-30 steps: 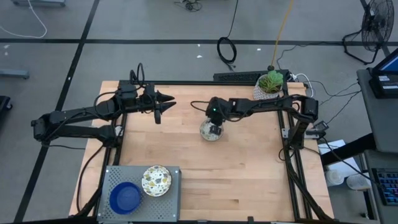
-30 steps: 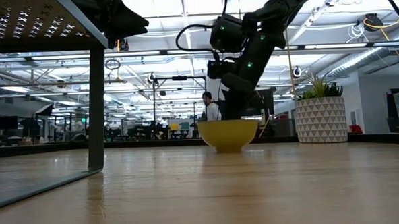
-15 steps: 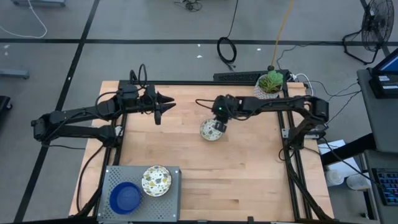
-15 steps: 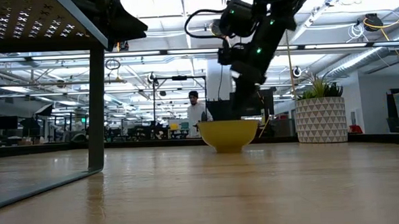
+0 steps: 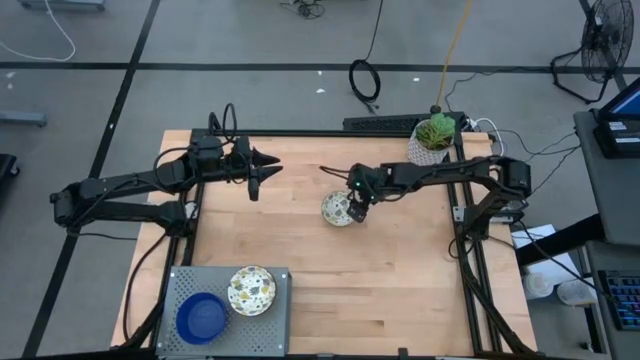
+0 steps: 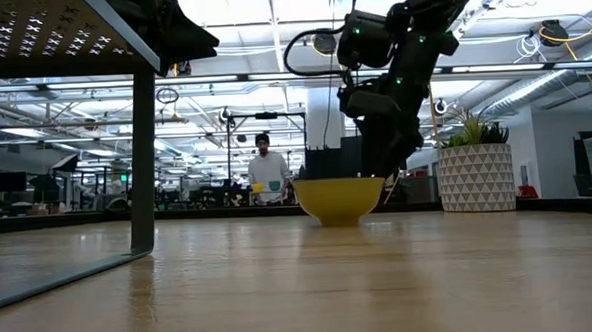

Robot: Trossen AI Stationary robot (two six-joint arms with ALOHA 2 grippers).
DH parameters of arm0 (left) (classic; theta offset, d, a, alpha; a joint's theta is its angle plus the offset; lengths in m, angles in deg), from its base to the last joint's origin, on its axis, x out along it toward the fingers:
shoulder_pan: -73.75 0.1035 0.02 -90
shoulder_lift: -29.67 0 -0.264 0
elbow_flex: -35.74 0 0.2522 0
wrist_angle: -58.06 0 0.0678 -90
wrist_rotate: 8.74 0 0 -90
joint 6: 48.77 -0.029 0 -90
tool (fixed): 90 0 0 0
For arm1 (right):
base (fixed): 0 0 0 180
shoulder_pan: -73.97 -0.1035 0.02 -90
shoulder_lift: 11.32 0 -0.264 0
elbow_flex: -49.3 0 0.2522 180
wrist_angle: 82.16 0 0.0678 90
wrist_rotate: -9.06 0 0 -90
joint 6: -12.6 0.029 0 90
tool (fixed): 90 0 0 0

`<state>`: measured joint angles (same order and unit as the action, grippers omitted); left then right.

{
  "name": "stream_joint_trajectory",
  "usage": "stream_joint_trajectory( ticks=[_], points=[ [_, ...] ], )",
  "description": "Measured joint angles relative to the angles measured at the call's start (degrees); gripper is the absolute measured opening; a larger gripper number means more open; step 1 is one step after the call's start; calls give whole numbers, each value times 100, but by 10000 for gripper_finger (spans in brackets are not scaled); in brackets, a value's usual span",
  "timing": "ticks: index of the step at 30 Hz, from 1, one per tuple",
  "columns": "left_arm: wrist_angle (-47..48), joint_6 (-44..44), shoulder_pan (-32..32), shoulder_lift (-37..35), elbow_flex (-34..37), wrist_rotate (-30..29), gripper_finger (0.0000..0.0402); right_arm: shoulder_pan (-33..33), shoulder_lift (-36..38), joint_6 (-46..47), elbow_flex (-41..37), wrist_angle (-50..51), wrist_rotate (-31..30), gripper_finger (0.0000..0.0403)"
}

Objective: Pick & Place Mini bowls
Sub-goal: Stack the white patterned bowl on top of the other white patterned bowls on the shelf

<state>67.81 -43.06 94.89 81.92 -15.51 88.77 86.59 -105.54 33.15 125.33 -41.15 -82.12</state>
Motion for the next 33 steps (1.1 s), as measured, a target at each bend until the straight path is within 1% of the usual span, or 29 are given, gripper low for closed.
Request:
stream_joint_trajectory(
  ticks=[5,7,10,14,19,23,28,30,33],
  points=[
    [0,0,-1,0,0,-2,120,-2,0,133,-304,-343,-7,253],
    [0,2,-2,0,0,-2,120,2,0,233,-423,-571,-10,246],
    [0,15,0,0,0,-2,120,2,0,318,-504,-641,-12,228],
    [-2,48,0,0,0,-4,120,-11,0,348,-636,-805,-13,192],
    [-2,61,0,0,1,-4,120,-13,0,320,-781,-993,-15,137],
    [-2,59,-1,0,0,-4,120,-15,0,137,-789,-1029,-21,90],
    [-2,70,0,0,0,-4,120,-13,13,-270,-785,-1373,16,24],
    [-4,84,0,0,0,-7,120,-15,28,-545,-774,-1559,64,9],
    [-4,169,0,0,0,-7,120,-17,9,-871,-779,-1839,120,9]
  ],
)
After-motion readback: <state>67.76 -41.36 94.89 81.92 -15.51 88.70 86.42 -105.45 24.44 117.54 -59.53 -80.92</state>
